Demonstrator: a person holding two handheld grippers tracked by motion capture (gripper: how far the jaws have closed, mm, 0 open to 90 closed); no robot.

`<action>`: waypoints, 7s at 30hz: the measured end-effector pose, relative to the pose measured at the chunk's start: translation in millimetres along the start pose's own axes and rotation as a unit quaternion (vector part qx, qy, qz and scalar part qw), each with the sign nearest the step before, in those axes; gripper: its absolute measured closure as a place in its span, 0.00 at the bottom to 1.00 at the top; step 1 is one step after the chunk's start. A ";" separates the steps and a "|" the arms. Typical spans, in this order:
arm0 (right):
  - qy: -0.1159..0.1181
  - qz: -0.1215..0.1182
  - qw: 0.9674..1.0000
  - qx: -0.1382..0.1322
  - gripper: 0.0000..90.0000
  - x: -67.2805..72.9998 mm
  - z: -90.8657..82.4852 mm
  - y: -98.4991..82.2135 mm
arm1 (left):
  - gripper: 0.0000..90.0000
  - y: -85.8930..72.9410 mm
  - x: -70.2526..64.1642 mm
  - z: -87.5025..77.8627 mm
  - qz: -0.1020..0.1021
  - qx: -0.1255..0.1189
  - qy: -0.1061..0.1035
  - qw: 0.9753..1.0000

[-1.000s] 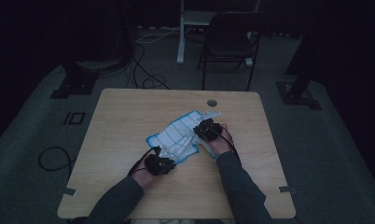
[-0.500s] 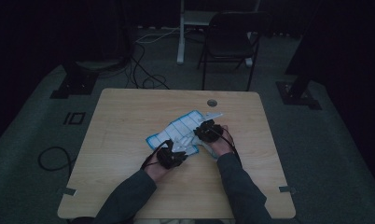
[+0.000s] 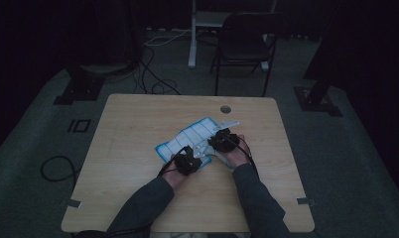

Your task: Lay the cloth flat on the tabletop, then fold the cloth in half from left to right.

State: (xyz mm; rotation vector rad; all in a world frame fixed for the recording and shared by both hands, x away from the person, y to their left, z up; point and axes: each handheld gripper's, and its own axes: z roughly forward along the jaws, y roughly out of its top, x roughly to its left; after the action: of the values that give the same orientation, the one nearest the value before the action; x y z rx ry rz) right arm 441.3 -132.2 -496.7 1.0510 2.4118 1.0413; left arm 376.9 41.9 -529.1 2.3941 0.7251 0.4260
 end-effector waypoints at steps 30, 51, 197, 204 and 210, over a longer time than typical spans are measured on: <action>0.001 -0.017 1.000 -0.006 0.82 10.8 -18.8 -11.4 | 0.96 -29.7 -56.6 -27.6 0.039 -0.031 -0.099 0.994; -0.092 -0.025 0.995 0.033 0.61 6.5 -57.6 -88.0 | 0.89 -6.1 -55.7 -10.4 0.030 -0.021 -0.076 0.996; -0.038 0.034 0.999 0.010 0.46 33.4 -35.7 -96.3 | 0.69 -95.4 48.9 -59.3 -0.187 -0.090 0.048 0.977; -0.040 0.028 0.999 0.001 0.43 31.0 -34.6 -97.7 | 0.68 -100.6 55.5 -68.1 -0.203 -0.097 0.057 0.973; -0.043 0.029 0.999 0.000 0.42 29.5 -34.1 -97.7 | 0.66 -101.2 55.9 -66.1 -0.216 -0.087 0.068 0.970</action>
State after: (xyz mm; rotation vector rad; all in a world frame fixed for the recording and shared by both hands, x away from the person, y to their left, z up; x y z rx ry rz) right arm 353.7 -173.2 -544.0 1.1480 2.3261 0.9929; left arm 351.7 172.6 -534.1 1.9840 1.1884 0.4494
